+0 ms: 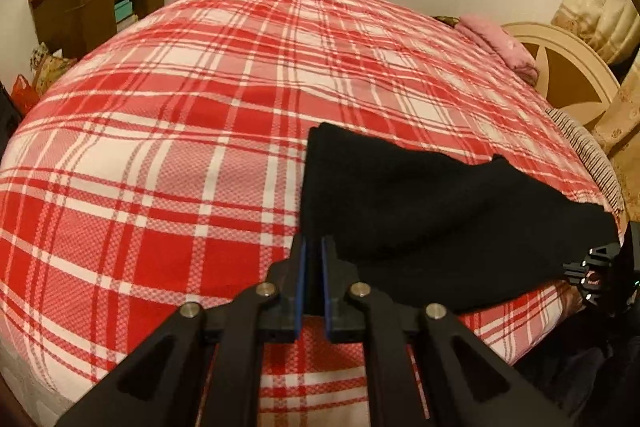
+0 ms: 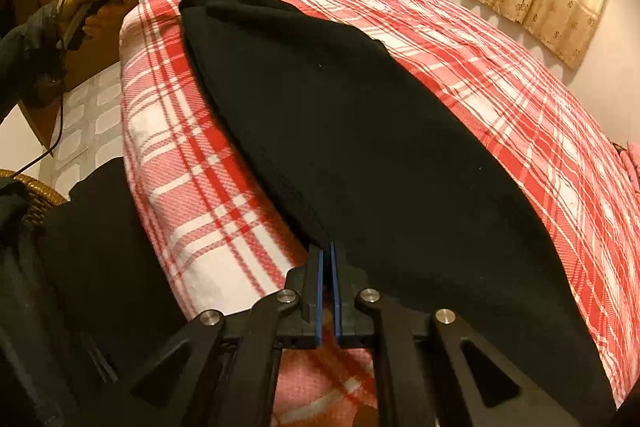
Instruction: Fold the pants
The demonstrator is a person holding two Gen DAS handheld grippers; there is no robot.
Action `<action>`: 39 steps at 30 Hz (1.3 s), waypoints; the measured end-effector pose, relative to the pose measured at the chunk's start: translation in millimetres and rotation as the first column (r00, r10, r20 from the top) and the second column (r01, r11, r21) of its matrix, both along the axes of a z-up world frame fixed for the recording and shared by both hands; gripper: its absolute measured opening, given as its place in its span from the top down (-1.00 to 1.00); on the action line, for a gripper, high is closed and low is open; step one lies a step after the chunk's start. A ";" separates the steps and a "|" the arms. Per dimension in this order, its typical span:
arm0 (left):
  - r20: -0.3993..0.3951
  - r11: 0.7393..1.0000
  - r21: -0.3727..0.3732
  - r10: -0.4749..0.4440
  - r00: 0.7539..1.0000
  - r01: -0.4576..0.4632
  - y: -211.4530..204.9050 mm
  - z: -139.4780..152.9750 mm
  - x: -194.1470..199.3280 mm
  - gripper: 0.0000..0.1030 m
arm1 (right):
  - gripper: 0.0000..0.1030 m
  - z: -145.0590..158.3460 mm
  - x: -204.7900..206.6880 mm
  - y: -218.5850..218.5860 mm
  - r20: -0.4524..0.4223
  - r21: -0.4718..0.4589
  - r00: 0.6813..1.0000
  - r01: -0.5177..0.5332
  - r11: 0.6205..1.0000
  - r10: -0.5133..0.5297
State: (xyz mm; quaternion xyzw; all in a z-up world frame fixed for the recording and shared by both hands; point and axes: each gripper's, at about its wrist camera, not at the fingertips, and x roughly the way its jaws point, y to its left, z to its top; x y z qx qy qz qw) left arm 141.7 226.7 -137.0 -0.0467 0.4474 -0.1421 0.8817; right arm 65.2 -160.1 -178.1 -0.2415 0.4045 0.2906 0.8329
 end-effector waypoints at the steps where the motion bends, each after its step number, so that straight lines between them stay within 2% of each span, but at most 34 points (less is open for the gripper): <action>1: 0.004 1.000 0.018 0.004 1.000 -0.005 -0.4 -0.4 -0.1 0.75 | 0.94 -0.4 -0.6 -0.1 0.002 -0.001 1.000 0.000 1.000 0.000; 4: 0.019 0.996 0.069 0.049 0.999 -0.050 1.3 1.0 1.5 0.65 | 0.93 -11.1 6.4 0.3 -0.017 -0.014 1.000 0.017 1.000 -0.018; 7: 0.072 0.987 0.111 0.110 0.991 -0.118 6.5 15.5 -0.9 0.59 | 0.91 -6.5 11.5 -2.7 -0.022 0.027 0.999 0.046 0.999 -0.046; 9: 0.133 0.981 0.115 0.142 0.981 -0.157 9.2 33.5 -6.9 0.36 | 0.83 -0.3 11.6 -8.4 -0.033 0.037 0.998 0.057 0.998 -0.056; 11: 0.191 0.981 0.113 0.135 0.972 -0.159 2.1 49.4 -11.2 -0.06 | 0.48 5.9 10.4 -16.5 -0.024 0.048 0.997 0.072 0.996 -0.071; 12: 0.207 0.982 0.115 0.126 0.970 -0.152 -4.0 53.5 -10.0 -0.10 | 0.09 10.3 11.0 -23.2 -0.028 0.065 0.996 0.089 0.994 -0.087; 13: 0.215 0.984 0.115 0.108 0.971 -0.135 -12.4 56.7 -7.4 -0.10 | -0.15 15.2 12.1 -31.2 -0.032 0.090 0.993 0.114 0.989 -0.111; 15: 0.205 0.989 0.116 0.071 0.976 -0.096 -32.8 57.7 4.9 -0.10 | -0.15 24.7 12.3 -46.9 -0.017 0.135 0.988 0.153 0.979 -0.153; 17: 0.185 0.991 0.124 0.031 0.982 -0.054 -55.7 53.8 22.2 -0.10 | -0.15 33.3 11.4 -60.5 0.021 0.143 0.980 0.191 0.971 -0.196; 22: 0.094 0.978 0.206 -0.045 0.995 0.025 -103.4 26.1 65.1 -0.10 | -0.15 43.7 13.3 -91.9 0.033 0.156 0.958 0.278 0.948 -0.286; 26: 0.021 0.951 0.270 -0.166 0.986 0.154 -123.3 -7.0 81.8 -0.10 | -0.15 37.0 14.3 -97.6 0.020 0.153 0.954 0.293 0.944 -0.299; 28: 0.020 0.939 0.292 -0.194 0.981 0.180 -127.1 -9.7 77.8 -0.10 | -0.15 32.2 15.1 -96.7 0.011 0.151 0.956 0.290 0.945 -0.294; 31: 0.044 0.945 0.240 -0.239 0.970 0.222 -125.3 1.1 67.3 -0.10 | -0.15 26.1 17.6 -96.4 -0.001 0.155 0.959 0.280 0.947 -0.284; 33: 0.061 0.939 0.244 -0.262 0.963 0.240 -125.0 5.6 62.6 -0.10 | -0.15 23.1 19.1 -94.2 -0.003 0.157 0.960 0.277 0.948 -0.280; 39: -0.017 0.924 0.223 -0.313 0.949 0.309 -130.2 -16.6 70.5 -0.07 | -0.15 24.0 21.6 -78.3 0.021 0.146 0.967 0.248 0.958 -0.254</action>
